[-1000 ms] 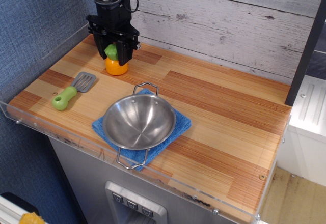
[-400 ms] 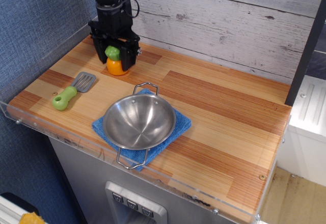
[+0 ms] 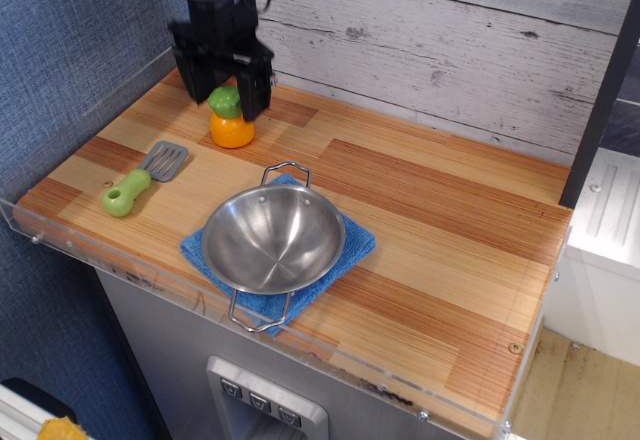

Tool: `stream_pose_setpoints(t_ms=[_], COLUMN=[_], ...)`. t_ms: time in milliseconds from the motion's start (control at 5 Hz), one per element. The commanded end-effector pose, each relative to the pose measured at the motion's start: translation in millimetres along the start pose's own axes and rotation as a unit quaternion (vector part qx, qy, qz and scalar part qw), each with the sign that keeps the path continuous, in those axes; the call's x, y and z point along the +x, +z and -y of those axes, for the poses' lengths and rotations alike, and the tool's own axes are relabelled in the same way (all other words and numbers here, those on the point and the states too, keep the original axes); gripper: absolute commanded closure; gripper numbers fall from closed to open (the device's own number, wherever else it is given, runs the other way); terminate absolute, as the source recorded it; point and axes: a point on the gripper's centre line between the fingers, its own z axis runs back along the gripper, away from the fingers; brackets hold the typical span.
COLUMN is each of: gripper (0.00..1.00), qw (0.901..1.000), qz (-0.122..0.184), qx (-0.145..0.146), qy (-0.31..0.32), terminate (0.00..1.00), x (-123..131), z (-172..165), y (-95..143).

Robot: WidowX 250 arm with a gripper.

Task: Place the orange carrot behind the green spoon

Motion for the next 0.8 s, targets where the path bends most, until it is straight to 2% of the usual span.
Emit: stream_pose_setpoints(t_ms=[0, 200, 400, 600], gripper=[0.00, 0.00, 0.00, 0.00], qw=[0.9966, 0.9963, 0.9963, 0.9980], qz=[0.060, 0.011, -0.009, -0.020], qx=[0.036, 0.055, 0.056, 0.052], qy=[-0.044, -0.065, -0.065, -0.031], terminate=[0.00, 0.00, 0.00, 0.00], x=[-9.2, -33.4, -56.3, -67.4], z=[38.8, 73.6, 90.0, 93.8], y=[72.1, 76.6, 82.4, 87.9])
